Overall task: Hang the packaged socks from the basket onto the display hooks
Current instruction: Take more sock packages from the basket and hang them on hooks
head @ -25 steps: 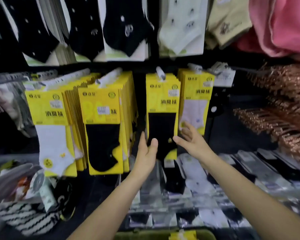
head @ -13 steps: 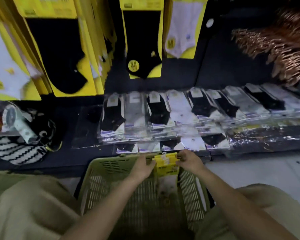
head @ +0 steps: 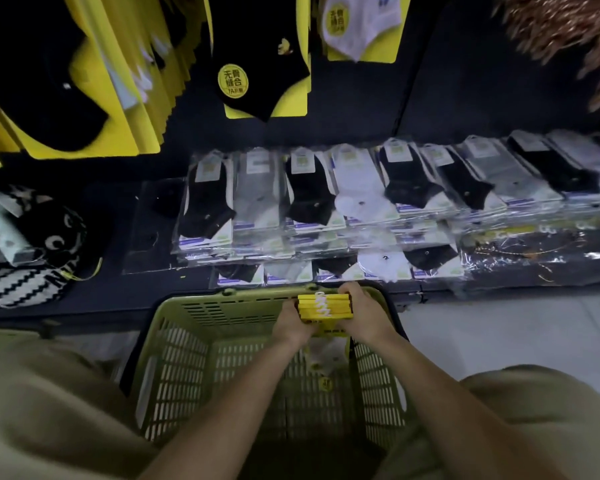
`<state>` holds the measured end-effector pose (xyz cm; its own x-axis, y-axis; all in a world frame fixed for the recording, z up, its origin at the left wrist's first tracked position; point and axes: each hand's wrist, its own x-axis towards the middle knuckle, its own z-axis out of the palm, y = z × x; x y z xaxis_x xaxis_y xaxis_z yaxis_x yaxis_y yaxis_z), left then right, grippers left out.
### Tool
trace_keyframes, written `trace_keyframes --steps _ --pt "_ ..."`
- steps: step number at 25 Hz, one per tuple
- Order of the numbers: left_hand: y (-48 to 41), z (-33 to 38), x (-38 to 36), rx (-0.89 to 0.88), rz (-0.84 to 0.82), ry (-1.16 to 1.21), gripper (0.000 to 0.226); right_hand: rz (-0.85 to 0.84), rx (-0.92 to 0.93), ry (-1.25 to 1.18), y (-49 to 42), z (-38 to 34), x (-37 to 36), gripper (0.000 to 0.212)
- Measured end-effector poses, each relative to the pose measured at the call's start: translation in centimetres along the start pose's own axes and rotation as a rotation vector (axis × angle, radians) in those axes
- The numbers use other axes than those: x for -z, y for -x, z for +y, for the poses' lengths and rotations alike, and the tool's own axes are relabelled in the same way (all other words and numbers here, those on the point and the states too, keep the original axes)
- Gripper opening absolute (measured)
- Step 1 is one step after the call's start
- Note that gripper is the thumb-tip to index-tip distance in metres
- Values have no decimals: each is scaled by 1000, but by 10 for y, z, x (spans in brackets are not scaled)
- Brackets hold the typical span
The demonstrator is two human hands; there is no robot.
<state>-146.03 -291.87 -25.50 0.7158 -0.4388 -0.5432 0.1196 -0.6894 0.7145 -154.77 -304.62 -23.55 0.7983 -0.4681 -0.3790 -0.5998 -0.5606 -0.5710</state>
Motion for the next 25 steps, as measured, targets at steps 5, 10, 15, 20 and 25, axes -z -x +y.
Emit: trace_keyframes --steps 5,10,15,20,25 --pt "9 -4 14 -27 -68 -54 57 -63 0 131 -1 -3 5 51" --pt "33 8 59 -142 -122 77 65 -139 51 -258 12 -29 25 58" --pt "63 34 98 -263 -112 330 52 -4 79 -649 38 -79 46 54" --pt "79 62 122 -322 -132 496 43 190 95 -729 52 -129 67 36" --pt "86 101 155 -444 -122 534 33 316 167 -705 56 -163 119 27"
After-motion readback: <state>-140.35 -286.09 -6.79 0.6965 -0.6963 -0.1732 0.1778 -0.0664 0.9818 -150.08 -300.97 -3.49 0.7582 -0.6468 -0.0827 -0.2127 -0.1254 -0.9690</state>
